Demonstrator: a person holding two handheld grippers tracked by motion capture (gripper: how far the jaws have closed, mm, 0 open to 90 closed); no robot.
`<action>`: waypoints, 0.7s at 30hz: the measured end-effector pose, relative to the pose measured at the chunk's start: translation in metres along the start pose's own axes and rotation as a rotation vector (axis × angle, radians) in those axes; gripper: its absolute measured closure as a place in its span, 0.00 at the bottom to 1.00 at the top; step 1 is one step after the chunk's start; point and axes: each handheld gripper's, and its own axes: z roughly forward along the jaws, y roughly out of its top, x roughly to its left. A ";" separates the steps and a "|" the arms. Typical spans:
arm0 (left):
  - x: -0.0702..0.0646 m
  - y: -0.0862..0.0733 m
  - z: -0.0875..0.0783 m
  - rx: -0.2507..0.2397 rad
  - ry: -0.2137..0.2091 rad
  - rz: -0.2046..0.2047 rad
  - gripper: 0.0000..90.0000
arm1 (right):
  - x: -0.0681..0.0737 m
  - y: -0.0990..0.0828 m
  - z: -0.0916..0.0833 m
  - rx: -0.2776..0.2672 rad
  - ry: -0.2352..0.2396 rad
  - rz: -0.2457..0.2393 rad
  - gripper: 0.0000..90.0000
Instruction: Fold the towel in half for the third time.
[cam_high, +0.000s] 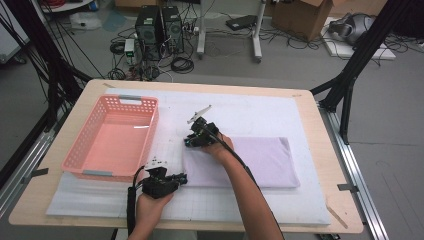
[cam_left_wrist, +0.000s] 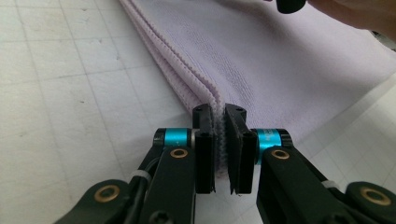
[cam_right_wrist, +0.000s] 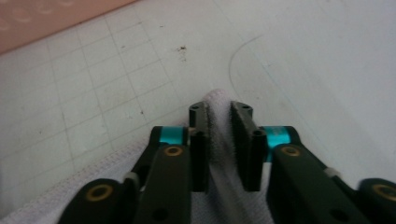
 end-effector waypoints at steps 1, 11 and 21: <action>0.000 0.000 -0.002 -0.001 0.002 -0.003 0.92 | 0.002 0.001 -0.001 0.008 -0.011 -0.009 0.90; 0.001 0.014 -0.045 -0.124 -0.016 0.000 0.93 | 0.012 0.015 -0.024 -0.195 0.045 0.033 0.91; -0.025 0.033 -0.038 -0.159 -0.102 0.065 0.93 | 0.004 0.011 -0.064 -0.279 0.035 0.024 0.91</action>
